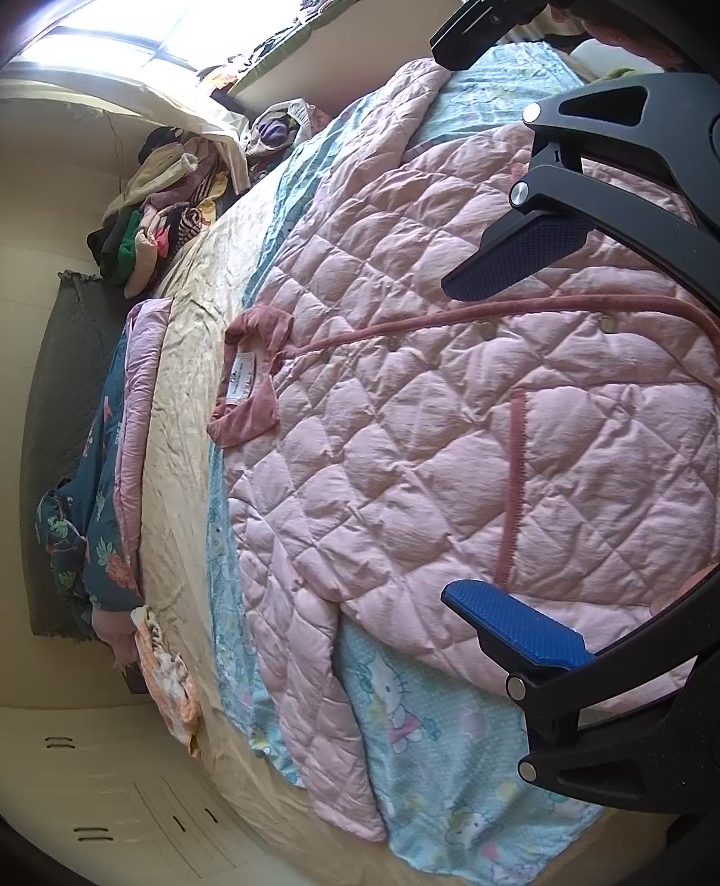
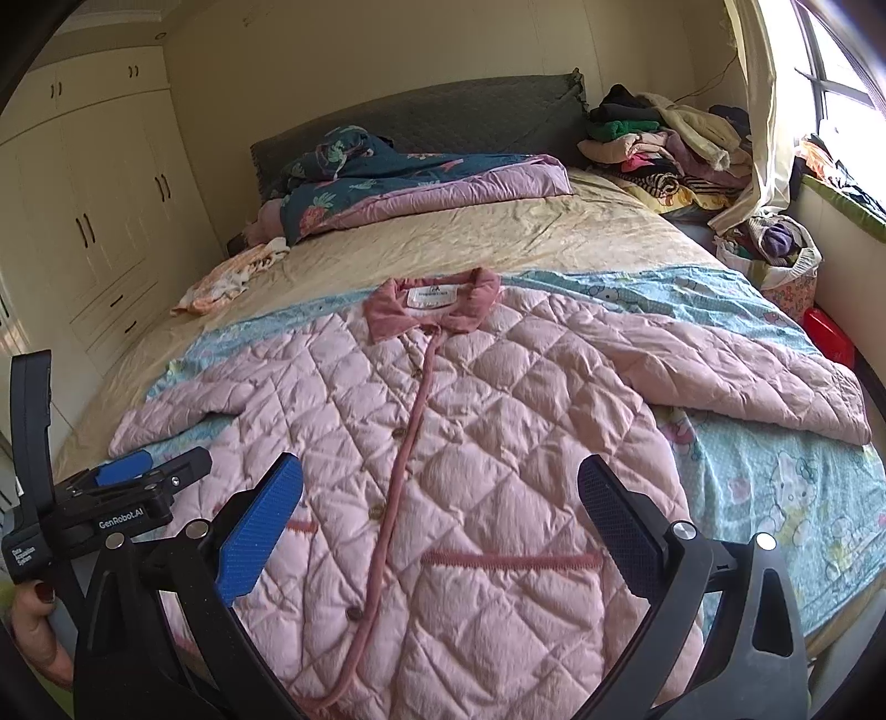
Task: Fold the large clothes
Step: 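Move both tools toward the jacket, right tool reaching its sleeve cuff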
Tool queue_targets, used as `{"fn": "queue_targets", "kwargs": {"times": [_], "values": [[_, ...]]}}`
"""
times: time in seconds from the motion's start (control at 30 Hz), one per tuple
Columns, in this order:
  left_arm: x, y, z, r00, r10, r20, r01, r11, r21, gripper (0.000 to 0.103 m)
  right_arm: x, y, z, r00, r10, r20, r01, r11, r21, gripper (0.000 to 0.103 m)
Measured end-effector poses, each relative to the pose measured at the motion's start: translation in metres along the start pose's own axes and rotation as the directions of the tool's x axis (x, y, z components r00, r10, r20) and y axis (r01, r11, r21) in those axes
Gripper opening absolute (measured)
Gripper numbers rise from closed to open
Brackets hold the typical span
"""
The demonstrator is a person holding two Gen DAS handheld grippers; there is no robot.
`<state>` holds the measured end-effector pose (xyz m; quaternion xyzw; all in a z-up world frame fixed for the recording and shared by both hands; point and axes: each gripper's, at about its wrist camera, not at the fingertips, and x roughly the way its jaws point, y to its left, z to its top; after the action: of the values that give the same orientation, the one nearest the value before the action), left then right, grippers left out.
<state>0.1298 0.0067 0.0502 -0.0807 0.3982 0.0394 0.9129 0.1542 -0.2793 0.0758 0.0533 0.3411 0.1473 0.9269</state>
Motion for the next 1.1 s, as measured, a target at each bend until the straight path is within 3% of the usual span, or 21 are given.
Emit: {"fn": "queue_targets", "kwargs": {"times": [0.37,0.63,1.1], "values": [[0.018,-0.015,0.044,1.0,-0.011,0.002,0.011,1.0,0.008,0.095,0.022,-0.02,0.044,1.0,0.023,0.003,-0.023,0.997,0.077,0.099],[0.04,-0.033,0.077,0.999,-0.042,0.0,0.042,0.999,0.02,0.095,0.036,-0.044,0.068,1.0,-0.012,0.024,0.009,0.993,0.119,0.099],[0.098,-0.074,0.108,0.997,-0.055,-0.053,0.057,0.997,0.045,0.095,0.057,-0.137,0.085,0.981,-0.192,0.027,0.179,0.948,0.263,0.099]]}}
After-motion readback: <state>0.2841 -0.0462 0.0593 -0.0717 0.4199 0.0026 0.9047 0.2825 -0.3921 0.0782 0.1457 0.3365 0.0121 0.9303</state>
